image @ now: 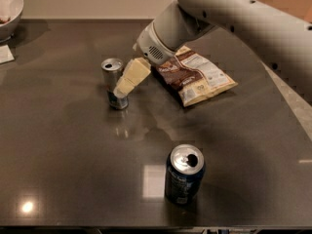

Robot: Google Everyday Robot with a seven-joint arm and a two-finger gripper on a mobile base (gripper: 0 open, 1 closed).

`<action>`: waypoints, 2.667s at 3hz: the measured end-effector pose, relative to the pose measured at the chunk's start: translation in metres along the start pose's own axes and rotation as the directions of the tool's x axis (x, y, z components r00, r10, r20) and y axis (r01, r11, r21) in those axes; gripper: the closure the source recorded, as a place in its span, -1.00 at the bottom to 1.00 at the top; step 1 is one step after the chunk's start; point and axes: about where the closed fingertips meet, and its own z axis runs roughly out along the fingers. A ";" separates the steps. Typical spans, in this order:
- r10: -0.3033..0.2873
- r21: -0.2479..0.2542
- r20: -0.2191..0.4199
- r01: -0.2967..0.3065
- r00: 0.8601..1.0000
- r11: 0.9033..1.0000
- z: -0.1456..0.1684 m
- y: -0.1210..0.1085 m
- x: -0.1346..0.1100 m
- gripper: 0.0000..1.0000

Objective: Knock redbull can over

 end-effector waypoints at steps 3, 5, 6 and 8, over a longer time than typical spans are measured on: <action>0.030 -0.047 0.102 -0.025 0.994 0.999 0.022 0.009 -0.012 -0.17; 0.012 -0.047 0.099 -0.007 0.995 0.999 0.004 0.011 -0.018 0.74; -0.057 -0.021 -0.019 0.056 0.998 0.998 -0.020 0.009 -0.021 1.00; -0.198 -0.073 -0.316 0.185 0.928 0.980 -0.056 0.021 0.011 1.00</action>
Offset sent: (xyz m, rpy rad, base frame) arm -0.0056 0.0277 -0.0084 0.1306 0.0289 0.0208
